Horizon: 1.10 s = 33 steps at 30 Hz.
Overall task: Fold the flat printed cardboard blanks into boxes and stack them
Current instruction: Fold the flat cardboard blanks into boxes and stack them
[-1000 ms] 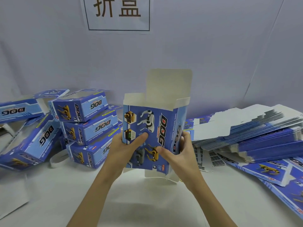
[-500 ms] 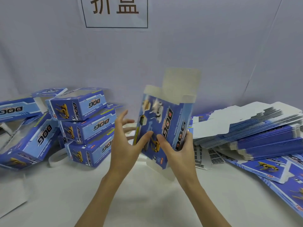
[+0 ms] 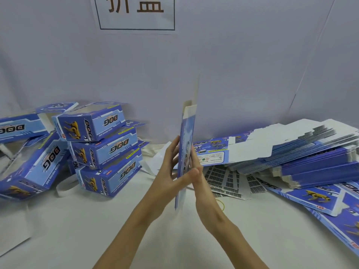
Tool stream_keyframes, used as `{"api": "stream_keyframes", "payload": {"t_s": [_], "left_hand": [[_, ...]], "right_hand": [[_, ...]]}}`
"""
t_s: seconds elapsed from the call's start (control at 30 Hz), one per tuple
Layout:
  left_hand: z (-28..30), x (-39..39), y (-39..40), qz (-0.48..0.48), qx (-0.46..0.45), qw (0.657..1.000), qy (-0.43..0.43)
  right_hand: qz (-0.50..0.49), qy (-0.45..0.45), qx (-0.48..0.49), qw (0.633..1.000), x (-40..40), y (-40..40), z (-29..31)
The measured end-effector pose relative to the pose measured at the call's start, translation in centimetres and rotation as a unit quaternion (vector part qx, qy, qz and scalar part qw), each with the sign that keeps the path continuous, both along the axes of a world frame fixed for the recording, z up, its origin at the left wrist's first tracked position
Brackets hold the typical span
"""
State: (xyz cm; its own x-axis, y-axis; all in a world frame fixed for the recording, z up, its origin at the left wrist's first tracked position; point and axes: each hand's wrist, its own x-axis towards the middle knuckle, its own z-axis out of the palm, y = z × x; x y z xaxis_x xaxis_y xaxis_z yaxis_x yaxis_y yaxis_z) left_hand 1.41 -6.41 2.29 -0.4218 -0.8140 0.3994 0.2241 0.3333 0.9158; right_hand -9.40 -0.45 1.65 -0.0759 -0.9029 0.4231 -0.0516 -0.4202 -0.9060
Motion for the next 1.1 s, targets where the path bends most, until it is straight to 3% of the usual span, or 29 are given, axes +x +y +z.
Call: {"api": "stream_keyframes", "payload": {"t_s": [0.07,0.23,0.37,0.43,0.57,0.67,0.77,0.9,1.1], "left_hand": [[0.2,0.6,-0.3,0.037,0.052,0.996,0.063],[0.6,3.8,-2.0,0.063,0.149,0.971,0.174],[-0.1,4.8,-3.1,0.066,0.239,0.956,0.154],[-0.2,4.4,-3.4,0.103,0.21,0.965,0.121],[-1.0,3.6,-4.0,0.249,0.026,0.968,-0.019],[-1.1,2.3,-3.3,0.213,-0.006,0.972,-0.098],[-1.2,1.6,-2.9,0.172,0.001,0.981,-0.088],[-0.8,2.0,-2.7,0.082,0.076,0.993,-0.041],[0.2,3.5,-2.4,-0.042,0.181,0.981,-0.046]], "right_hand": [[-0.005,-0.006,0.004,1.0,-0.1,-0.5,-0.1],[-0.145,0.089,0.023,0.985,-1.6,-1.5,-0.3],[-0.158,0.073,0.09,0.981,-3.9,-2.0,-0.2],[-0.142,0.01,0.101,0.985,-5.3,-2.1,-0.2],[-0.141,-0.016,0.09,0.986,-6.3,-2.2,-0.8],[-0.109,0.019,0.069,0.991,-5.3,-2.2,-1.3],[-0.058,0.082,0.052,0.994,-4.2,-2.1,-1.8],[0.005,0.054,0.061,0.997,-3.8,-1.8,-1.7],[-0.035,-0.042,0.028,0.998,-5.1,-1.7,0.5]]}}
